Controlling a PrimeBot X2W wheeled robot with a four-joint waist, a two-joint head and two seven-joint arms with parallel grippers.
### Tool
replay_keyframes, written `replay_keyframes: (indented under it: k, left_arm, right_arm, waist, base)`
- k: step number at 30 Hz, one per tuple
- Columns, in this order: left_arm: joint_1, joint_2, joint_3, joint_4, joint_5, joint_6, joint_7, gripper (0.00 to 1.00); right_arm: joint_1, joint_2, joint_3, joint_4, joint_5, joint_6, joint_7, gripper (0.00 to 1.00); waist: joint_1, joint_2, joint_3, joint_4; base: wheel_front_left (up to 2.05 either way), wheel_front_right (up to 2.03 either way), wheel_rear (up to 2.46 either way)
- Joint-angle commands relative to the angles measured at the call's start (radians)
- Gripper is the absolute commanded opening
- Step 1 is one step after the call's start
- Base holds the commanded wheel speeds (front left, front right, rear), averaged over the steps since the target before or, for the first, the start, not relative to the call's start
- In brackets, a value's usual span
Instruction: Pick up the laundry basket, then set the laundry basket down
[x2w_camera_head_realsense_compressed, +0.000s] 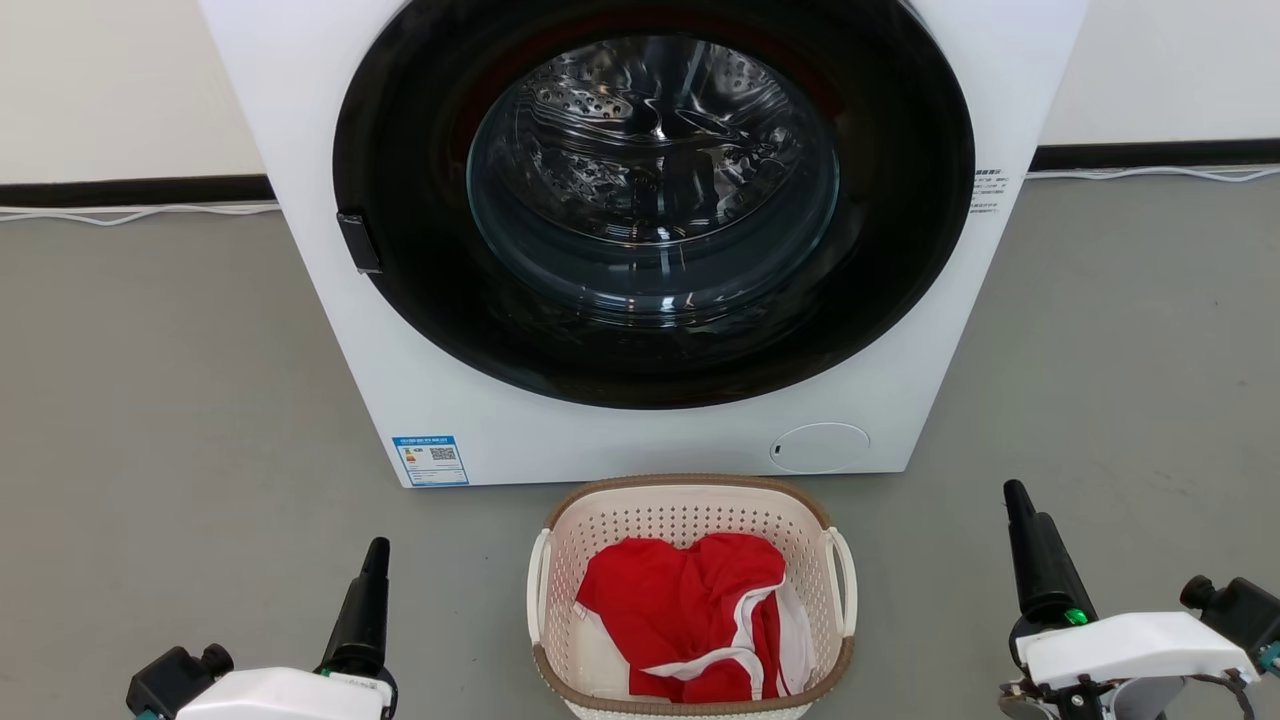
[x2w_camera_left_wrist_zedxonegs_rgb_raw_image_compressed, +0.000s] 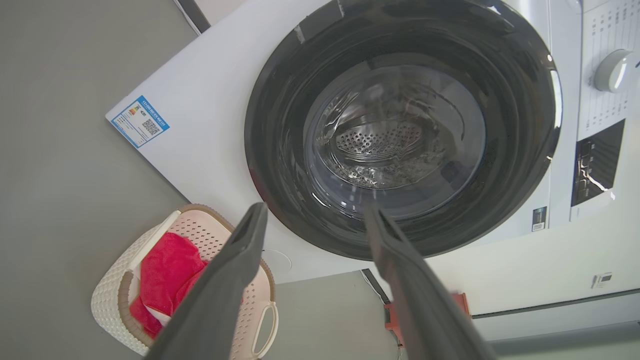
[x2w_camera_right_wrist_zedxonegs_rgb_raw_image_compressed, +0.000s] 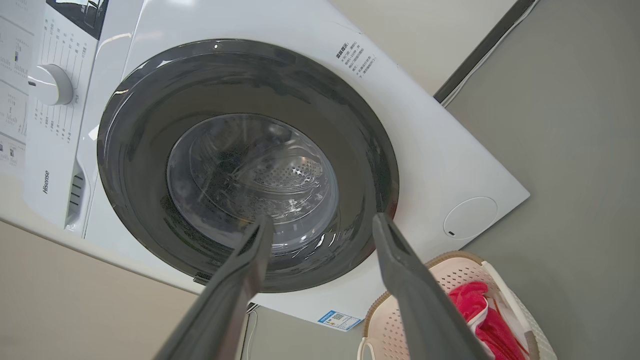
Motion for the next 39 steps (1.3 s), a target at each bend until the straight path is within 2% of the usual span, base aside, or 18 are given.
replay_keyframes:
  k: [1, 39]
  left_arm:
    - [-0.014, 0.009, 0.006, -0.036, 0.036, 0.006, -0.014, 1.0]
    - [0.038, 0.014, -0.037, -0.086, 0.442, 0.036, -0.125, 1.0]
  right_arm:
    - [-0.02, -0.01, 0.012, -0.035, -0.044, 0.003, -0.017, 1.0]
    - [-0.005, -0.011, 0.04, -0.06, -0.562, 0.005, -0.125, 1.0]
  waist:
    - [-0.0002, 0.0, 0.0, -0.001]
    - [-0.0002, 0.0, 0.005, -0.013]
  base:
    - [0.0, 0.0, 0.0]
    - [0.0, 0.0, 0.0]
